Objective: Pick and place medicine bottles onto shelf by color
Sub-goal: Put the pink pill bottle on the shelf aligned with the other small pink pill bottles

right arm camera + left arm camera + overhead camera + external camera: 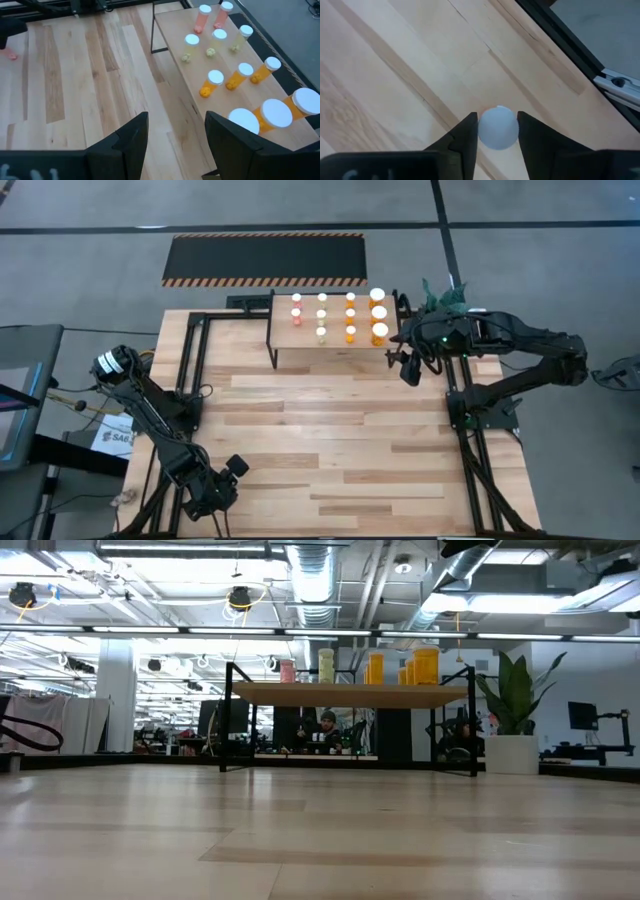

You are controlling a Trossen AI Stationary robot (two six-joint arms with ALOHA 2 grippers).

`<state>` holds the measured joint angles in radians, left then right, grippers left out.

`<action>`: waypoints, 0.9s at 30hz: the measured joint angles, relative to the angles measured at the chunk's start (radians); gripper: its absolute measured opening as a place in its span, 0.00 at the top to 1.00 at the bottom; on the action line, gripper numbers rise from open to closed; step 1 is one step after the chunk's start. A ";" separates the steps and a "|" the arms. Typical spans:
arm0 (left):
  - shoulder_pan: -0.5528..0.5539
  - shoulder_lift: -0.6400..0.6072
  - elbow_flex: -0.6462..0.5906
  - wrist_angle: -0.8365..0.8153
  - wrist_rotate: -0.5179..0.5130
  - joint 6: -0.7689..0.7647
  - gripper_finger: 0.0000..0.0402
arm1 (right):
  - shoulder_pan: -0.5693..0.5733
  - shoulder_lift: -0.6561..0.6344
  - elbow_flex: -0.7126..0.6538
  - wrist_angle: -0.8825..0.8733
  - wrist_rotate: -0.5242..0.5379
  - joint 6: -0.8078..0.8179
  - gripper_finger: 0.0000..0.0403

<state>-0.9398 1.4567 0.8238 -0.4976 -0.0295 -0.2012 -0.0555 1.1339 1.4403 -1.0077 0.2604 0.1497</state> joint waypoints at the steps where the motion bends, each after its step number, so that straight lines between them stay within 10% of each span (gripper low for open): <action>1: 0.000 0.000 0.000 0.000 0.002 0.000 0.73 | 0.000 0.000 0.000 0.000 0.000 0.000 0.46; 15: 0.085 0.000 0.160 -0.169 -0.107 0.006 0.73 | 0.009 -0.002 0.000 -0.013 -0.006 0.000 0.46; 27: 0.515 0.000 0.514 -0.367 -0.105 -0.002 0.73 | 0.076 -0.004 0.000 -0.037 -0.011 -0.001 0.46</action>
<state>-0.4251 1.4567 1.3382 -0.8647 -0.1344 -0.2029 0.0204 1.1301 1.4403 -1.0444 0.2493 0.1490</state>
